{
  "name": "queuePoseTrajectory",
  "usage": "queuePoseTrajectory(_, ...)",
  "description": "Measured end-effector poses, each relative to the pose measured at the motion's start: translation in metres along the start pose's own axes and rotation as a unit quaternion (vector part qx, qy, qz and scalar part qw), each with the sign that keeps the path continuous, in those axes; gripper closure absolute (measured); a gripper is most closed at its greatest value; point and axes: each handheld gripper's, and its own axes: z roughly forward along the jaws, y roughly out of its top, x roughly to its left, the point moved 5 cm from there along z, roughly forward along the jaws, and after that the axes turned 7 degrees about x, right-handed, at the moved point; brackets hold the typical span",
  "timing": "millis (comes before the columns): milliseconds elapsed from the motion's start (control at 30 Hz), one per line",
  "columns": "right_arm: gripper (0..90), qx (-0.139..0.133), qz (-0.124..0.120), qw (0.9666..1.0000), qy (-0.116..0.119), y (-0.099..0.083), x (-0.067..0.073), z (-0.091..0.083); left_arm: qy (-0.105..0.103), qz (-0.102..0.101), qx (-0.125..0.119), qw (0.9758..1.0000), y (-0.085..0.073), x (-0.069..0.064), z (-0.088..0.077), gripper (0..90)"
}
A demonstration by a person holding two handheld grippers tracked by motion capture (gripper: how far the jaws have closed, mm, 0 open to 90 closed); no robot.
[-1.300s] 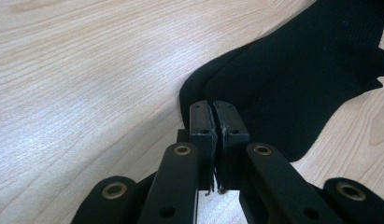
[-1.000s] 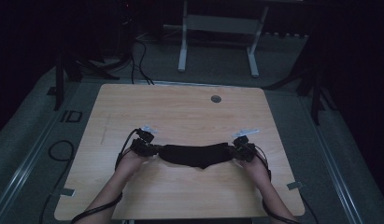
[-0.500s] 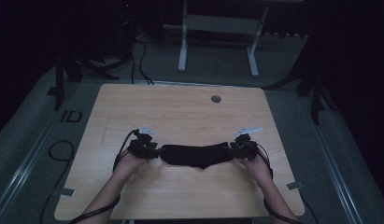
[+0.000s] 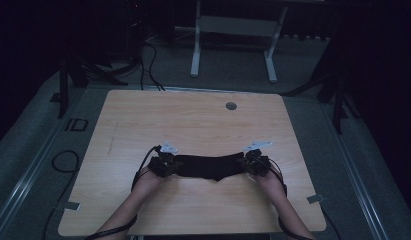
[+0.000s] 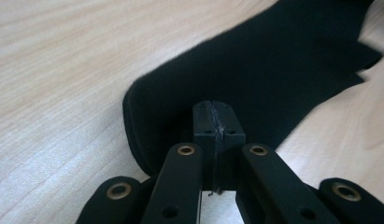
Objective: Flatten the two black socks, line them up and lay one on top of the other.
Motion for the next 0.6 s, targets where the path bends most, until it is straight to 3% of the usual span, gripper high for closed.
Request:
queuePoseTrajectory(67, 87.3, -0.002, 0.002, 1.0000, 0.003, 0.001, -0.004, 0.002, -0.003, -0.010, -0.005, 0.9999, 0.000, 0.002, 0.001, 89.2)
queuePoseTrajectory(200, 87.2, -0.003, 0.007, 1.0000, 0.003, 0.006, -0.012, 0.004, 0.005, -0.006, -0.002, 1.0000, 0.001, 0.005, 0.000, 89.2)
queuePoseTrajectory(467, 82.1, -0.003, 0.014, 0.9998, 0.010, 0.008, -0.011, 0.004, 0.000, -0.008, -0.008, 0.9999, 0.002, 0.006, 0.000, 88.3)
queuePoseTrajectory(600, 76.7, -0.027, 0.012, 0.9994, 0.021, 0.010, -0.006, -0.006, -0.010, 0.010, -0.049, 0.9987, 0.007, 0.003, -0.008, 76.8)
